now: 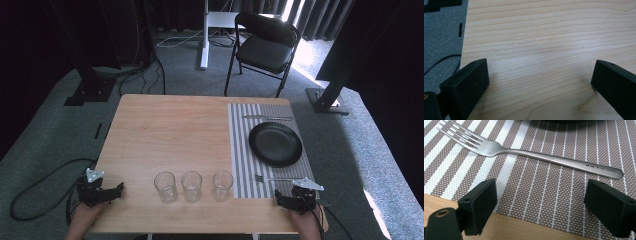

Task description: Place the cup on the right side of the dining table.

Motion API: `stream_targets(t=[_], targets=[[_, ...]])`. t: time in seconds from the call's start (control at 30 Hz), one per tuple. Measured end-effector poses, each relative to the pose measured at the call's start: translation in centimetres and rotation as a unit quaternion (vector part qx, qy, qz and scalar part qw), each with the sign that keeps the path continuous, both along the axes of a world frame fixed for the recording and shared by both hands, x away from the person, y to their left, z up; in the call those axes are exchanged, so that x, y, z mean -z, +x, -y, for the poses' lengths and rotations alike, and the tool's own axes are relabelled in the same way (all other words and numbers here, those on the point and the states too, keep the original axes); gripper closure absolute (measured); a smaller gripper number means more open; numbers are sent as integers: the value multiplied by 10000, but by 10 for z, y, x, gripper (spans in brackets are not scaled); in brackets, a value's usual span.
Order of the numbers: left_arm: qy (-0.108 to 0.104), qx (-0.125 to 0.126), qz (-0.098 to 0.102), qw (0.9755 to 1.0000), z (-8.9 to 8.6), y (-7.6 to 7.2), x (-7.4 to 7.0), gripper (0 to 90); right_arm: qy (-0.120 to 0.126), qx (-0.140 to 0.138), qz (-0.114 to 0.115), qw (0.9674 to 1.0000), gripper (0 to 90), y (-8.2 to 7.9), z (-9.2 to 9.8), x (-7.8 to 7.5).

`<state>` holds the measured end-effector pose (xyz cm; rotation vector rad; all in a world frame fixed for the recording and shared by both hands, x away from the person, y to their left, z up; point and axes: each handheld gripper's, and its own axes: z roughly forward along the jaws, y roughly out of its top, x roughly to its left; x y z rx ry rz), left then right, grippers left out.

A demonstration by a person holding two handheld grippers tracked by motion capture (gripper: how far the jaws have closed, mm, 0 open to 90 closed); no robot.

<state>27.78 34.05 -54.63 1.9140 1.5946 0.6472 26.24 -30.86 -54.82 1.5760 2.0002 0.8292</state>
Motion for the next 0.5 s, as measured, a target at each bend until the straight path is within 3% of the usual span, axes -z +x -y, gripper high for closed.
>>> stream_targets(t=[0.5], targets=[[4, 20, -2, 10000, -1, -1, 0, 19, -3, -20, -37, 10000, 107, 0, 0, -1]])
